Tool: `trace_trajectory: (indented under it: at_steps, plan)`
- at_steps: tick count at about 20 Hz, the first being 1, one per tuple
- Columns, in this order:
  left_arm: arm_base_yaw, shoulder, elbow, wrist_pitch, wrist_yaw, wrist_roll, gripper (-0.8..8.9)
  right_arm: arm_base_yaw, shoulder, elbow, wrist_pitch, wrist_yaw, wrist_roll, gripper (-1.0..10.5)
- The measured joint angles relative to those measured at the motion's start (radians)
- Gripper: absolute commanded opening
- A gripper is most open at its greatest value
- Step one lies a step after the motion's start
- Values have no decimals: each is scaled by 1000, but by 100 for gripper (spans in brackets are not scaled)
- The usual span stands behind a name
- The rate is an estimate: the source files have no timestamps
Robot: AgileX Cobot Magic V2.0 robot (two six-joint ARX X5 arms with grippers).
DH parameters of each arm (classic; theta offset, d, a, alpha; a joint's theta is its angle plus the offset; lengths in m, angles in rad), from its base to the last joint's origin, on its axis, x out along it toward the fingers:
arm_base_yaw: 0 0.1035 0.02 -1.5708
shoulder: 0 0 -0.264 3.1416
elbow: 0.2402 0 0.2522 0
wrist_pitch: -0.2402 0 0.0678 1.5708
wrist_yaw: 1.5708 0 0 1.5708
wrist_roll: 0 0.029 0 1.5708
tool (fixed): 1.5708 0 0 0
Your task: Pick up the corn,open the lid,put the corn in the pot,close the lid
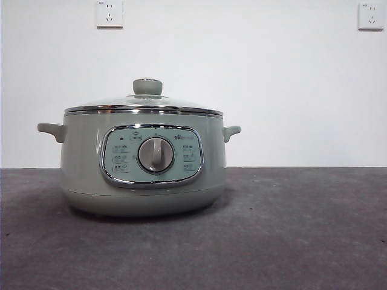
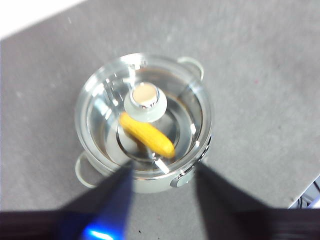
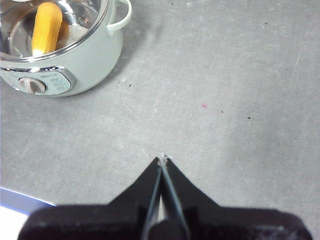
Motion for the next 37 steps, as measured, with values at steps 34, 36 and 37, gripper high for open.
trace_trajectory:
  at_steps: [34,36,37]
  plan:
    - [549,-1070,-1857,1377,35,-135,-1,0,3,0,0,3,0,-16]
    - [549,-1085,-1857,1345,6,-126,-1,0,5,0,0,3,0,-16]
    - [549,-1096,-1857,1326,4,-122,-1,0,7,0,0,3,0,-16]
